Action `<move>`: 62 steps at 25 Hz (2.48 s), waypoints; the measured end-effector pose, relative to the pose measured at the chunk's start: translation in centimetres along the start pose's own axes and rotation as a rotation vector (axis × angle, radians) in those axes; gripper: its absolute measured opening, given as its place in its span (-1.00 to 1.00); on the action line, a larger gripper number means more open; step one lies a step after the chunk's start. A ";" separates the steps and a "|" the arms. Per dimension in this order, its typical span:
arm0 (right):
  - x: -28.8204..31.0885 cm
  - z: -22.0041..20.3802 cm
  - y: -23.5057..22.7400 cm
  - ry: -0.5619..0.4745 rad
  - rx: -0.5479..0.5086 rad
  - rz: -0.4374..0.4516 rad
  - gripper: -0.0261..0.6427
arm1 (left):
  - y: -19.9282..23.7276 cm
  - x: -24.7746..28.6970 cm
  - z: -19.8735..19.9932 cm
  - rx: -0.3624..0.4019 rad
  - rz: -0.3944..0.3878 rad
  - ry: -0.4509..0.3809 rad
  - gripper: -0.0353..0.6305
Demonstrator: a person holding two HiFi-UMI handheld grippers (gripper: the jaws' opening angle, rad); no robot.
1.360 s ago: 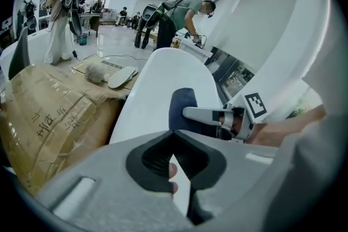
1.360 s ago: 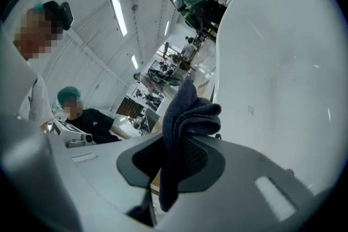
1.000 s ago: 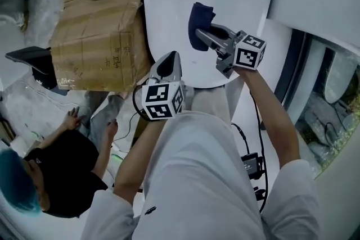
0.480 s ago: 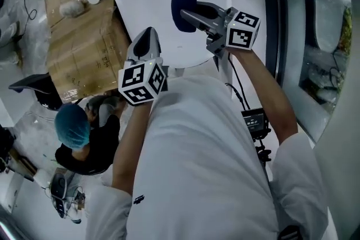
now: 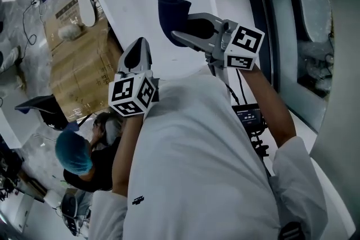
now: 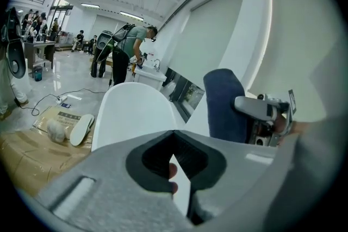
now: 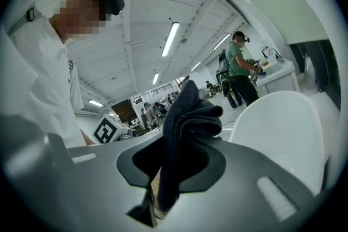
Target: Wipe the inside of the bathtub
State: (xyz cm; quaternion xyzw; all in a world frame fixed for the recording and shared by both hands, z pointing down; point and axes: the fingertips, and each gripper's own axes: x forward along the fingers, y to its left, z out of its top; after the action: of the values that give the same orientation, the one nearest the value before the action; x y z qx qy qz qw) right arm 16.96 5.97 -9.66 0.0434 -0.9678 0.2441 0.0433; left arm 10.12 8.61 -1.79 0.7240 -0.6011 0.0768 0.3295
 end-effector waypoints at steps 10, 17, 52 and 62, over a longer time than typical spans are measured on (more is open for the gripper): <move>-1.2 2.6 0.9 -0.044 -0.053 -0.037 -0.76 | -2.1 0.3 2.2 0.079 -0.086 0.017 -0.90; -3.0 5.8 0.5 -0.112 -0.099 -0.231 -0.76 | -4.6 -1.6 5.2 0.215 -0.133 -0.003 -0.90; -3.9 1.6 6.1 -0.147 -0.067 -0.483 -0.75 | -7.0 -6.0 2.7 0.299 -0.345 0.066 -0.90; -3.9 1.1 5.7 -0.125 -0.050 -0.518 -0.75 | -7.2 -6.0 2.2 0.309 -0.355 0.081 -0.90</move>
State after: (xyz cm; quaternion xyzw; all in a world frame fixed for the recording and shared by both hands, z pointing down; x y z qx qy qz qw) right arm 20.19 10.72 -13.73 0.3033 -0.9311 0.1977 0.0452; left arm 14.56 12.73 -9.33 0.8565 -0.4319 0.1378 0.2468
